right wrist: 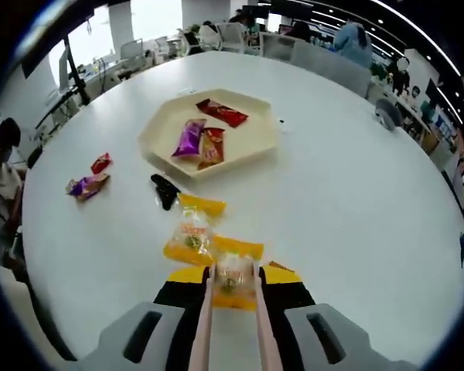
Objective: Place the target food into the container with the food tongs after gripping and lifting it, then release it inside without dropping or visibly crushing the food.
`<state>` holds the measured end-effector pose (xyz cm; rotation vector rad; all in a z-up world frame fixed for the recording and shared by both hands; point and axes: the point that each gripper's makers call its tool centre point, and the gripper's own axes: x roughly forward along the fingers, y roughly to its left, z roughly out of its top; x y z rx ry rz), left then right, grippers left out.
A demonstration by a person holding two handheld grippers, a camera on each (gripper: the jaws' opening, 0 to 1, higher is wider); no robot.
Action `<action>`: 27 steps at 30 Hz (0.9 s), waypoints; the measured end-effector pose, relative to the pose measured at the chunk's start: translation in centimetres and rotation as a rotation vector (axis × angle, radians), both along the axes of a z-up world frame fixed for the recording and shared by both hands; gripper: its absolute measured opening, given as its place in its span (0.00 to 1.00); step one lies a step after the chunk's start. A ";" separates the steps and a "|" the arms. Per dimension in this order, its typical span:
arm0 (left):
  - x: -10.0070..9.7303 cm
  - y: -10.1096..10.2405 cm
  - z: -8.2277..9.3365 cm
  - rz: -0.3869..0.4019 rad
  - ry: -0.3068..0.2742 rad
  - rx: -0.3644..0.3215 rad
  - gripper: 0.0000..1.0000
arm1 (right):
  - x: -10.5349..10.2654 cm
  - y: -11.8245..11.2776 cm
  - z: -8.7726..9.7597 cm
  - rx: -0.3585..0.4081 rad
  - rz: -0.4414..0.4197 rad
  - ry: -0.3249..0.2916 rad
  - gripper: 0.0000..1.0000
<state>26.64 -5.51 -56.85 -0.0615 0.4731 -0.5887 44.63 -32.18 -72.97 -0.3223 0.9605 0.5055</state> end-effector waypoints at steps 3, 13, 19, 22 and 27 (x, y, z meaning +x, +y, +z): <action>-0.1 0.0 0.0 0.000 0.001 0.000 0.84 | -0.1 0.1 0.0 0.011 -0.008 0.004 0.24; 0.1 0.3 0.2 -0.002 -0.005 0.009 0.84 | -0.6 0.0 0.3 0.034 -0.026 -0.001 0.24; 0.1 0.1 0.2 -0.007 -0.007 0.007 0.84 | -0.9 -0.5 0.7 0.039 -0.032 -0.011 0.23; 0.1 -0.2 0.3 -0.012 -0.009 0.006 0.84 | -0.8 -0.6 1.4 0.038 -0.027 -0.028 0.23; 0.1 -0.4 0.3 -0.016 -0.014 0.002 0.84 | 0.1 -1.0 2.7 0.042 -0.031 -0.057 0.24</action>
